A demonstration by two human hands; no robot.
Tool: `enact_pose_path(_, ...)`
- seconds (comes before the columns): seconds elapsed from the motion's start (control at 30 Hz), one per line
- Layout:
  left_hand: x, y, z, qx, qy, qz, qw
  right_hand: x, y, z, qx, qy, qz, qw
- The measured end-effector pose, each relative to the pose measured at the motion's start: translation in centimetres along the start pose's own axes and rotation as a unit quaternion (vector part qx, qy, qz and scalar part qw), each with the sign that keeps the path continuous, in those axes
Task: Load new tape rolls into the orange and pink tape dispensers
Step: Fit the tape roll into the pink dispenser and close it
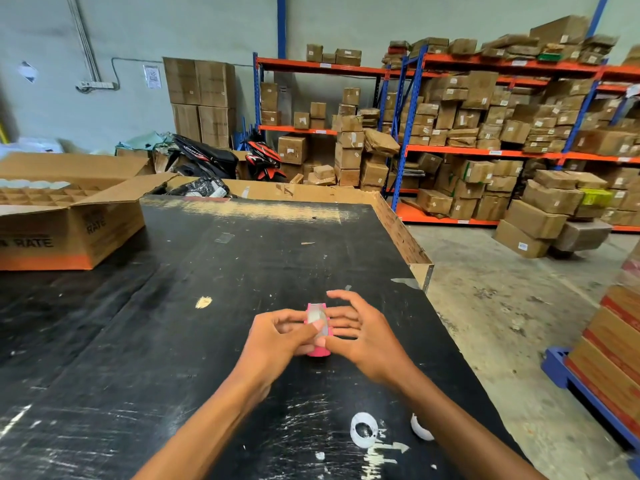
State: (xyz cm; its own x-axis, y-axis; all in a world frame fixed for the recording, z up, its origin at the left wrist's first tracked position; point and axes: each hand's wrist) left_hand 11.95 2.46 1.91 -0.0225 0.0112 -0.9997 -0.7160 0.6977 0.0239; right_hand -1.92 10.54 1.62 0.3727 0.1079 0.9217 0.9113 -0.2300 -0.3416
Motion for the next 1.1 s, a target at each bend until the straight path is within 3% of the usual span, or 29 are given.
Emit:
enact_pose_path(0.13, 0.5, 0.1, -1.6, -0.034, 0.011, -0.015, 0.999, -0.4, 0.0, -1.1, -0.033, 0.013, 0.081, 0.996)
enact_pose_path(0.33, 0.9, 0.4, -3.2, -0.045, 0.021, -0.063, 0.997, -0.8, -0.3, -2.8, -0.078, 0.033, 0.071, 0.994)
enact_pose_path(0.47, 2.4, -0.5, -4.7, -0.073, 0.026, -0.105, 0.991, -1.1, -0.7, -4.5, -0.062, 0.070, 0.104, 0.990)
enact_pose_path(0.7, 6.5, -1.7, -6.9, 0.000, -0.003, -0.192, 0.981, -4.0, -1.1, -7.0, -0.017, 0.124, 0.165, 0.978)
enact_pose_path(0.9, 8.2, -2.1, -7.9, 0.004, 0.010, -0.229, 0.973, -5.5, -1.0, -7.9, 0.049, 0.123, 0.231, 0.964)
enact_pose_path(1.1, 8.9, -2.2, -8.1, 0.000, 0.021, -0.229, 0.973, -5.1, -2.0, -8.1, 0.082, 0.118, 0.210, 0.967)
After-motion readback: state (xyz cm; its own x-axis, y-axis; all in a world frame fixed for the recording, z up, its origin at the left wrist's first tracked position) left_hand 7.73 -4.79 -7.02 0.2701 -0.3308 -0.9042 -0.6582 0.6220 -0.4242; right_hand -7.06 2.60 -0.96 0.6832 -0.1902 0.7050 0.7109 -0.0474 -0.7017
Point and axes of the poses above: each hand's wrist, its own z-axis away from the middle knuckle, its own y-axis out of the palm, x = y × z, and after that the axes turned 11 degrees about x, right-handed
